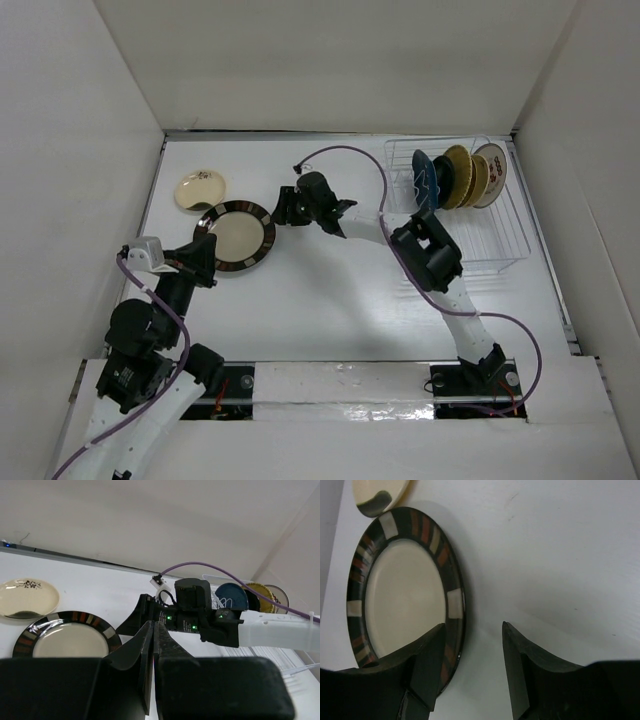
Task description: Load the plates into the dish rack
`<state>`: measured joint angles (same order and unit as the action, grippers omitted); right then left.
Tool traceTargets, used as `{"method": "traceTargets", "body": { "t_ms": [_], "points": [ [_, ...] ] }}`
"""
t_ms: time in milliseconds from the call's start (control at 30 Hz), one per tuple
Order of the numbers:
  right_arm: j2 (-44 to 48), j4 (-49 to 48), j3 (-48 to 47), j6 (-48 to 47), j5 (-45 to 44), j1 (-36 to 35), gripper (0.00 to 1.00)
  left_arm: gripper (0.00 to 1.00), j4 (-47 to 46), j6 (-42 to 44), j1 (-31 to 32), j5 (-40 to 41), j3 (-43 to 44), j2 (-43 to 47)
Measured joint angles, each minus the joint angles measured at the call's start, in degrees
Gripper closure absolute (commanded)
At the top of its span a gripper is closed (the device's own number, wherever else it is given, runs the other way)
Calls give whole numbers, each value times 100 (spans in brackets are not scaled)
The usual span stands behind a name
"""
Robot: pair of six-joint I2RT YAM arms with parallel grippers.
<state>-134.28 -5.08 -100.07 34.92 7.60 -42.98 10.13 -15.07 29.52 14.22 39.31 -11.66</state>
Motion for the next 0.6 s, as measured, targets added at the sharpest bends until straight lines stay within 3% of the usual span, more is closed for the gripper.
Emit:
{"method": "traceTargets", "body": {
  "t_ms": [200, 367, 467, 500, 533, 600],
  "points": [
    [-177, -188, -197, 262, 149, -142, 44, 100, -4, 0, 0, 70, 0, -118],
    [-354, -354, -249, 540, 363, -157, 47, 83, -31, -28, 0, 264, 2, -439],
    [-380, -538, -136, 682, 494, -155, 56, 77, -42, -83, -24, 343, 96, -1029],
    [-380, -608, -90, 719, 518, -151, 66, 76, -39, -105, -66, 337, 160, -1309],
    [-380, -675, -20, 734, 518, -151, 70, 75, -44, -136, -129, 282, 223, -1565],
    [-378, -833, 186, 817, 610, -136, 74, 72, -70, -199, -367, 140, 365, -2124]
  ]
}}
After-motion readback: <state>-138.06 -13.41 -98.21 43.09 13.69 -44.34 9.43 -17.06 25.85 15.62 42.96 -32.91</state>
